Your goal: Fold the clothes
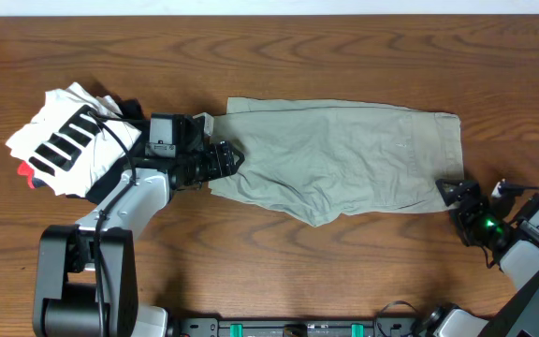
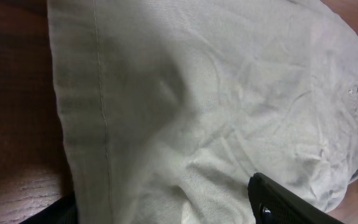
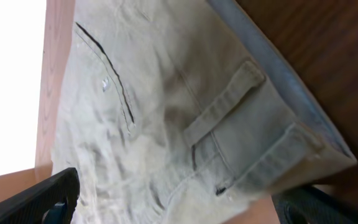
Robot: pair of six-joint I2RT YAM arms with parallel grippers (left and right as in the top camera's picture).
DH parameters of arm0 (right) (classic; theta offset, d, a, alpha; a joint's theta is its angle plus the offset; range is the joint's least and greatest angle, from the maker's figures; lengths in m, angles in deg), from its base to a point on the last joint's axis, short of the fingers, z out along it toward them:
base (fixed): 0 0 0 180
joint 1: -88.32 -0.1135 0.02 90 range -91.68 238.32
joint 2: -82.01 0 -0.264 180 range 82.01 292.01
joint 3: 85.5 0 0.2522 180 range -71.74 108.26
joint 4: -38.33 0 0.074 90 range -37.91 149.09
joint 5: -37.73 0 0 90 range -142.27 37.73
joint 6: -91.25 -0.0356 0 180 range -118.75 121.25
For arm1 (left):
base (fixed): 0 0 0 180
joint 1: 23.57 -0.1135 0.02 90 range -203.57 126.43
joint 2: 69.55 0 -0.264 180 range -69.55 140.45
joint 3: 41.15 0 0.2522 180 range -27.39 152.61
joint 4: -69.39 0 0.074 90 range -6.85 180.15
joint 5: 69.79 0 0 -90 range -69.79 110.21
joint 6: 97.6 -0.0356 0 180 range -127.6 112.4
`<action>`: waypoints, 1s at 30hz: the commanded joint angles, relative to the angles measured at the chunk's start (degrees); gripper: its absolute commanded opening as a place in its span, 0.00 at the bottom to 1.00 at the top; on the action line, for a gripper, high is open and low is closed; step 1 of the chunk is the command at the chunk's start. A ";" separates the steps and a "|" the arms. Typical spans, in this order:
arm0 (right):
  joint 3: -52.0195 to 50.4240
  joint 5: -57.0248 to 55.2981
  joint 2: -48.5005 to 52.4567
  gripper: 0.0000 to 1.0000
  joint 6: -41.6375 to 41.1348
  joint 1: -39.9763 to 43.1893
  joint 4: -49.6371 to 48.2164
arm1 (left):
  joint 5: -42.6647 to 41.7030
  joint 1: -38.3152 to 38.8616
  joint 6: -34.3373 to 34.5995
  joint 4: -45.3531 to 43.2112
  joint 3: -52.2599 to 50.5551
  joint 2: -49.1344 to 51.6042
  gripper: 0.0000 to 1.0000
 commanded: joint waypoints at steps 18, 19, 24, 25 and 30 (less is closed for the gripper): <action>-5.44 -18.12 5.75 0.01 -2.14 -2.99 -17.29 | 0.22 0.09 -0.39 0.22 -0.26 -0.17 0.73; -4.70 -17.84 5.73 0.01 -0.35 -3.04 -17.00 | 0.22 0.09 -0.39 0.24 -0.26 -0.17 0.73; 4.74 -18.95 5.09 0.01 5.49 -2.91 -5.97 | 0.24 0.09 -0.42 1.90 -0.26 -0.17 0.72; 8.35 -20.59 5.07 0.01 6.86 -2.91 -1.53 | 0.24 0.09 -0.42 2.58 -0.26 -0.17 0.72; 22.82 -27.19 5.05 0.01 11.30 -2.91 15.98 | 0.24 0.09 -1.92 4.96 -0.26 -0.17 0.73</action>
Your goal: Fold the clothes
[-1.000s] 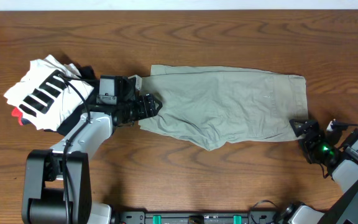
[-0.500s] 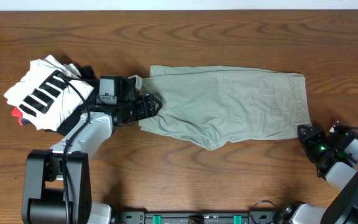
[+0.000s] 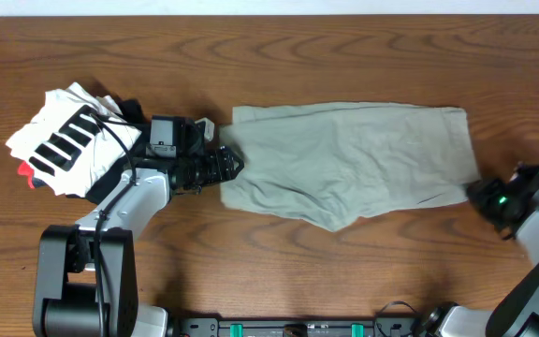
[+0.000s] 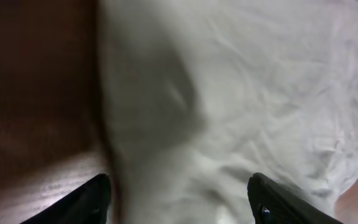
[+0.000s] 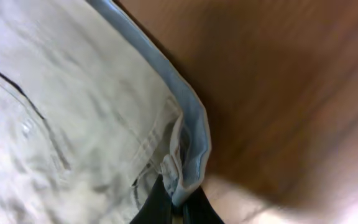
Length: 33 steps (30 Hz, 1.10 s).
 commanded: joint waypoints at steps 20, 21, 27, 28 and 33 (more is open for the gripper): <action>35.30 -9.92 -0.31 0.02 22.62 -39.82 32.98 | 0.24 0.09 -1.53 11.82 -0.22 -0.17 0.79; 36.22 -10.16 -0.31 0.02 22.82 -43.41 33.40 | 0.24 0.09 -1.51 11.89 -0.22 -0.17 0.79; 37.24 -14.08 0.35 0.02 23.37 -63.98 33.11 | 0.26 0.09 -1.27 11.89 -0.22 -0.17 0.79; 37.24 -14.82 0.68 0.02 23.34 -66.07 33.11 | 0.26 0.09 -1.27 11.80 -0.22 -0.17 0.79; 37.24 -20.00 4.02 0.01 21.20 -74.75 33.38 | 0.26 0.09 -1.27 11.80 -0.22 -0.15 0.77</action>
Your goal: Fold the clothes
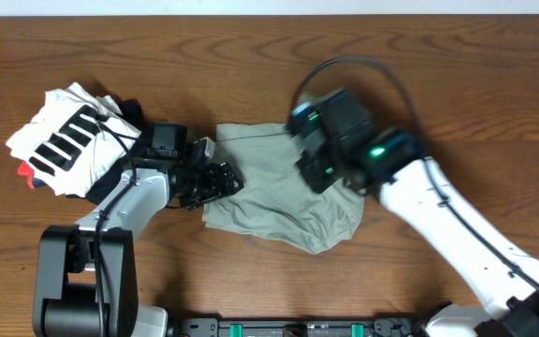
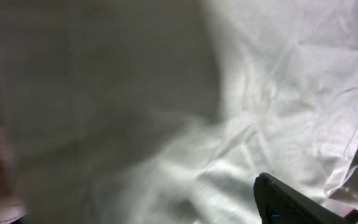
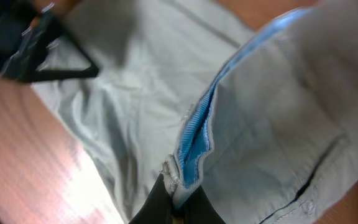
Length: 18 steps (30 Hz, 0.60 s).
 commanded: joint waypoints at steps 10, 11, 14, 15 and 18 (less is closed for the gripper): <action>1.03 -9.46 6.08 0.01 -5.29 -5.49 -1.84 | 0.26 0.09 -0.33 0.11 -0.20 -0.15 0.69; 1.11 -11.04 5.73 0.01 -5.95 -5.01 -1.79 | 0.26 0.09 -0.33 0.09 -0.20 -0.15 0.72; 1.16 -13.11 3.67 0.01 -6.60 -2.73 -1.70 | 0.76 0.09 -0.61 -0.07 -0.20 -0.15 0.98; 1.25 -13.44 2.75 0.01 -6.82 -1.77 -1.64 | 1.97 0.07 -0.61 -0.02 -0.20 -0.15 0.98; 2.12 -13.70 -0.96 0.01 -7.61 2.91 -1.01 | 7.87 0.07 -0.57 0.61 -0.20 -0.42 0.98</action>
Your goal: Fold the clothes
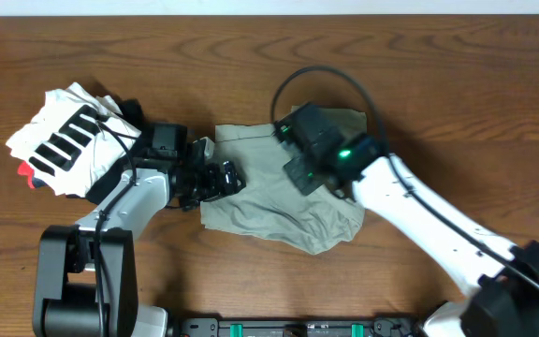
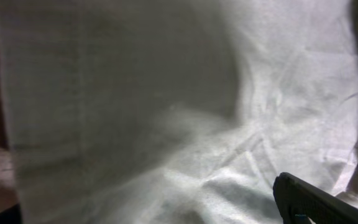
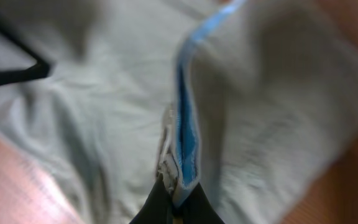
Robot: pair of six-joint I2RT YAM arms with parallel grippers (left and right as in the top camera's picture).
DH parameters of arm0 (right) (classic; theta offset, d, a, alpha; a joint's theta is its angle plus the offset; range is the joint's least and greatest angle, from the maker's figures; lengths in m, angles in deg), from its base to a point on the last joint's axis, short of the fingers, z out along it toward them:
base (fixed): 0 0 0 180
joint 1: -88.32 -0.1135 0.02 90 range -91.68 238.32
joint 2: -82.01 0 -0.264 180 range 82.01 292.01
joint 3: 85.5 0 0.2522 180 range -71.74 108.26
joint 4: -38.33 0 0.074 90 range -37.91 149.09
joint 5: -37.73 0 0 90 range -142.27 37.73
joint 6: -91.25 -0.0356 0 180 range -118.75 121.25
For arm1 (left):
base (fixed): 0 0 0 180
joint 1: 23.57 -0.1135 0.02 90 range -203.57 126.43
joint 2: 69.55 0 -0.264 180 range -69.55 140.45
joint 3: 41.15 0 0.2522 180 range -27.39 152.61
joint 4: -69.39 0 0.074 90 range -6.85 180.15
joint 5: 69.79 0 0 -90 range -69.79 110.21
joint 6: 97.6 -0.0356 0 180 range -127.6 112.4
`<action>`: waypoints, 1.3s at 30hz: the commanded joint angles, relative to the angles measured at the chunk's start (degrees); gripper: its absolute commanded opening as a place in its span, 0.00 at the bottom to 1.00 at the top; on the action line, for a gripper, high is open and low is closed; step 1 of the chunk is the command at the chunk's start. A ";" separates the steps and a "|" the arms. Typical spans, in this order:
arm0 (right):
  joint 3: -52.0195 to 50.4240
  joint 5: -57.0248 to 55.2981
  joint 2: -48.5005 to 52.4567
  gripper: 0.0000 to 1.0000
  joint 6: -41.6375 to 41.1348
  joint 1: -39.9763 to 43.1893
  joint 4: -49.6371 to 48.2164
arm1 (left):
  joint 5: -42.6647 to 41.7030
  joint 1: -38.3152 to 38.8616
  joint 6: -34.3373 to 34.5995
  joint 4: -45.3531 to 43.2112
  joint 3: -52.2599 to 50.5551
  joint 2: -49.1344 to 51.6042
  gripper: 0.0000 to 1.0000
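The khaki shorts [image 1: 279, 220] lie doubled over at the table's middle, with their right end carried over onto the left half. My right gripper [image 1: 299, 173] is over them, shut on the waistband with its blue lining [image 3: 185, 143]; the closed fingertips [image 3: 174, 208] pinch its edge. My left gripper [image 1: 225, 178] rests on the left edge of the shorts, jaws spread wide. In the left wrist view the cloth [image 2: 166, 124] fills the frame, and one black finger [image 2: 319, 202] shows at the lower right.
A heap of other clothes [image 1: 64, 140], white with black stripes and a bit of red, lies at the far left beside the left arm. Bare wooden table [image 1: 457, 75] stretches to the right and behind.
My right gripper, still shut on the waistband, has moved a little left and lower over the shorts. The lifted end now lies flatter on the lower layer. The left gripper has hardly moved.
The shorts lay spread full length, my left gripper open on their left end and my right open at the right end's near corner. Then the right was shut on the waistband there. Later it held that end over the left half, and the shorts now lie doubled.
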 commanded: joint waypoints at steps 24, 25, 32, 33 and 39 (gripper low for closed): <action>11.45 -3.69 -12.22 0.01 4.22 44.00 12.22 | 12.26 -0.04 0.20 0.48 -0.20 -1.81 0.98; 11.45 -3.56 -12.13 0.01 4.61 45.16 12.33 | 12.28 -0.04 0.20 0.39 -0.20 -1.81 0.98; 11.45 7.39 -11.96 0.01 13.94 44.48 12.57 | 12.26 -0.04 0.74 0.72 -0.20 -1.81 0.98; 11.45 8.81 -11.96 0.01 15.08 43.17 12.94 | 12.26 -0.04 1.99 0.81 -0.20 -1.81 0.98; 11.43 17.09 -11.85 0.01 21.11 28.09 19.89 | 12.26 -0.04 3.67 0.74 -0.20 -1.79 0.98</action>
